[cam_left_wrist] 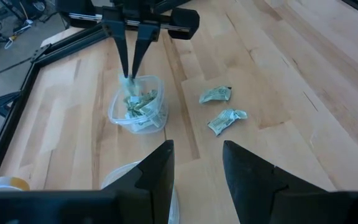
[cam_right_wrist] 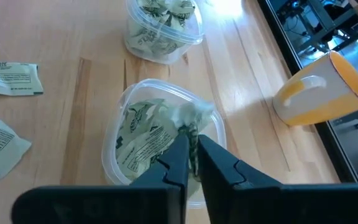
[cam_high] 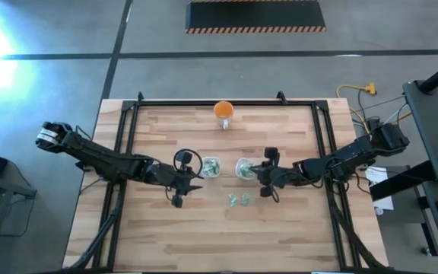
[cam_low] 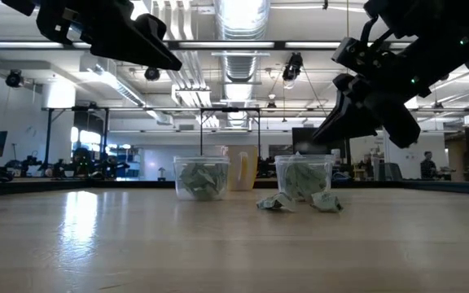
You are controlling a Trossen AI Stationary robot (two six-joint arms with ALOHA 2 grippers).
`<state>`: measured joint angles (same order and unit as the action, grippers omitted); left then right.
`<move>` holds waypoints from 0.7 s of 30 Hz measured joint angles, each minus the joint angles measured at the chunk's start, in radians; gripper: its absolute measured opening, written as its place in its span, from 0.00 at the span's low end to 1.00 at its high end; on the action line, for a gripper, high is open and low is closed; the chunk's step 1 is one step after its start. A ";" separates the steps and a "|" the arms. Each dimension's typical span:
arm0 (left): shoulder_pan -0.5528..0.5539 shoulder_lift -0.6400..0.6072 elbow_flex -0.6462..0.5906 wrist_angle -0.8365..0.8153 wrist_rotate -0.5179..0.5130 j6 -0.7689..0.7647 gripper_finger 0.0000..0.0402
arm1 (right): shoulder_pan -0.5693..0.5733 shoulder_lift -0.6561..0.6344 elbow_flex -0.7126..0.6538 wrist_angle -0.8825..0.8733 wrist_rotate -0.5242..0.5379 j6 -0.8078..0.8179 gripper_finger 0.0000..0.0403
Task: Pick and place Stevia / Truvia into bins
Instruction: Put the green stevia packet into the right transparent container
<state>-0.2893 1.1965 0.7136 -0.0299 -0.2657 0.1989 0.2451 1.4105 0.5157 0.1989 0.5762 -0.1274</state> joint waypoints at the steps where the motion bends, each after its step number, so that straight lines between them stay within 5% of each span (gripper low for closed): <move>1: 0.000 0.000 0.000 0.000 0.000 0.000 0.30 | 0.000 0.000 -0.001 0.000 0.000 0.003 0.09; 15: 0.000 0.000 0.000 -0.001 0.000 0.000 0.30 | 0.001 -0.001 -0.001 0.000 -0.013 0.012 0.27; 21: 0.000 0.000 0.000 -0.003 0.000 -0.001 0.30 | 0.001 -0.001 0.014 0.000 -0.288 -0.001 0.26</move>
<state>-0.2893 1.1965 0.7132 -0.0330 -0.2657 0.1982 0.2462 1.4094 0.5294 0.1986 0.2885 -0.1287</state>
